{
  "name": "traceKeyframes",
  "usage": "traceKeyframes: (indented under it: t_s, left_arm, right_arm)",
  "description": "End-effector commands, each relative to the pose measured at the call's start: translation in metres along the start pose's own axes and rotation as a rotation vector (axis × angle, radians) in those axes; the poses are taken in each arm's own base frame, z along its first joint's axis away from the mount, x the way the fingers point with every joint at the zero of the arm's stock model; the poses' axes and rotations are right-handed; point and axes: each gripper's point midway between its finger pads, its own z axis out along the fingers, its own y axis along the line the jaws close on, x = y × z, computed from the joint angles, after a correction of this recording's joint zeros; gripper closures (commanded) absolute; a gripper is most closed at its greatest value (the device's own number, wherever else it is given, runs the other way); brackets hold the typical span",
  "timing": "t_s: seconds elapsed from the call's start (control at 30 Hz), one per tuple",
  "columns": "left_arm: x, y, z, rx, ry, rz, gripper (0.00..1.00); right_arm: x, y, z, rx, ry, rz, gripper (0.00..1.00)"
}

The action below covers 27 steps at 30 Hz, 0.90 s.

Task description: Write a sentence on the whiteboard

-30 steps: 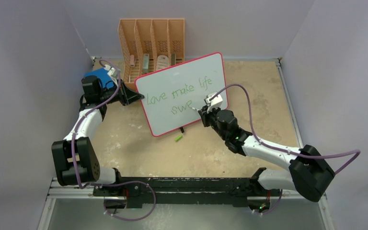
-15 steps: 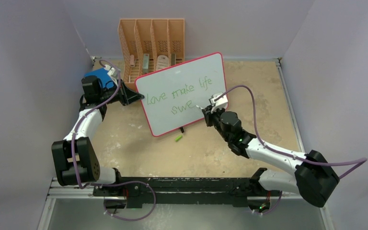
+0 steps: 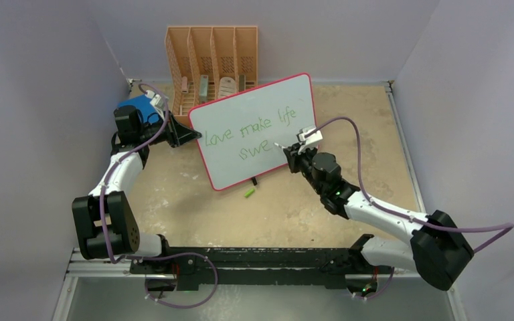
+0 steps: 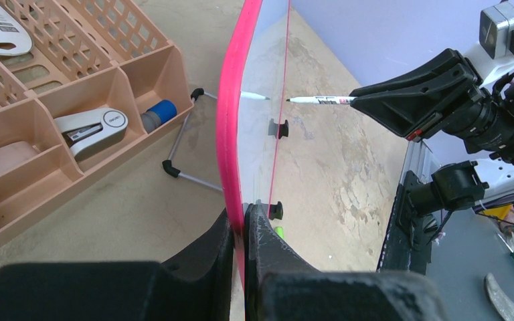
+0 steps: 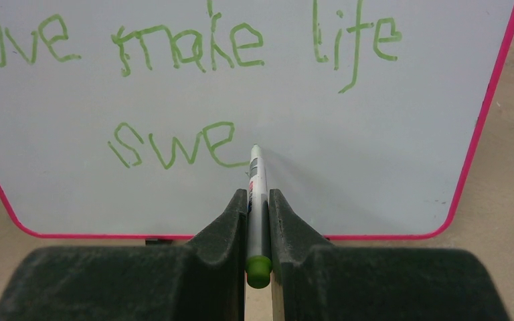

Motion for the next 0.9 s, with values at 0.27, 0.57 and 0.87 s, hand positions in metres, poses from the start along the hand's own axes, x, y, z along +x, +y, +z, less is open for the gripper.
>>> traceKeyframes:
  t_s: [0.27,0.57,0.87]
  left_arm:
    - [-0.02,-0.0052,-0.0034,-0.009,-0.04,0.133,1.0]
    - [-0.0205,-0.0055,-0.0035,-0.009,-0.04,0.135,1.0]
    - [-0.0206,-0.0054,-0.0035,-0.009,-0.041,0.135,1.0]
  right_arm:
    - [-0.021,0.0045,0.0091,-0.03,-0.072,0.044,1.0]
    - [-0.0201,0.001,0.013,-0.021,-0.071,0.048,1.0]
    - [-0.0145,-0.0002,0.0153,-0.022,-0.055,0.046,1.0]
